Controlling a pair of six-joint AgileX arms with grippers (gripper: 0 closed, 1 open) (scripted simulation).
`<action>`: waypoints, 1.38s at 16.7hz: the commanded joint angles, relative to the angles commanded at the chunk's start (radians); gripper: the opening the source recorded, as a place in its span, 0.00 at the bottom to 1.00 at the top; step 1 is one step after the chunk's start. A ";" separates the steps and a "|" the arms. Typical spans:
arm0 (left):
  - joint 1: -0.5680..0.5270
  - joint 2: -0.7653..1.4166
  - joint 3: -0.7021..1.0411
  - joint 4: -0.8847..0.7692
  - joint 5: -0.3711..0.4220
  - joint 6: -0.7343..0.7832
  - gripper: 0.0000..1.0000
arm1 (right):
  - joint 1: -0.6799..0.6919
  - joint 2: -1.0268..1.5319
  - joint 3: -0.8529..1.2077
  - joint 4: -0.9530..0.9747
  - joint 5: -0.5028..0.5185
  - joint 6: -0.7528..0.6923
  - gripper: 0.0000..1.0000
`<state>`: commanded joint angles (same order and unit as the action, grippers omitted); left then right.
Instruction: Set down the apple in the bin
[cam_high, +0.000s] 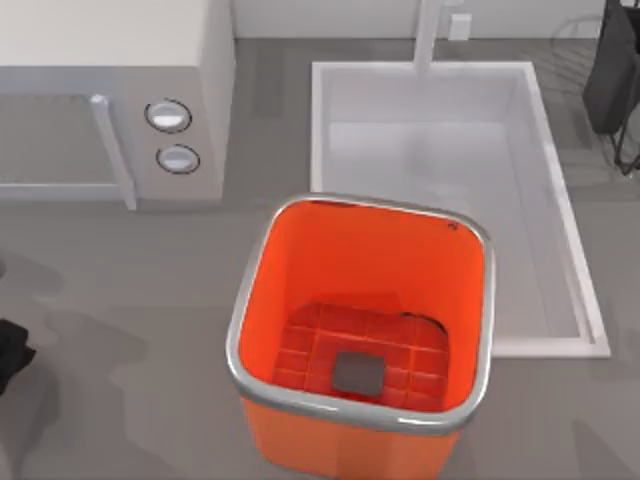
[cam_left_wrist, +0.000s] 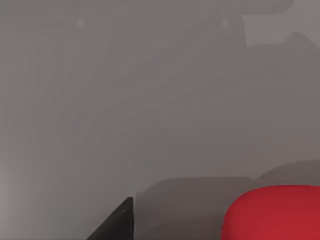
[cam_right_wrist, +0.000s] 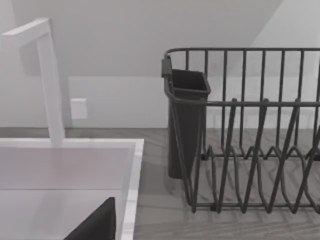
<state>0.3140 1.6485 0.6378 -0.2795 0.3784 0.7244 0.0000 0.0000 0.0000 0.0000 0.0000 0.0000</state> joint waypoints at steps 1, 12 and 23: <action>0.000 0.000 0.000 0.000 0.000 0.000 0.70 | 0.000 0.000 0.000 0.000 0.000 0.000 1.00; 0.000 0.000 0.000 0.000 0.000 0.000 0.00 | 0.000 0.000 0.000 0.000 0.000 0.000 1.00; 0.012 -0.041 0.076 -0.072 -0.015 0.018 0.00 | 0.000 0.000 0.000 0.000 0.000 0.000 1.00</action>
<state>0.3264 1.6075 0.7139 -0.3513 0.3638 0.7427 0.0000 0.0000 0.0000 0.0000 0.0000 0.0000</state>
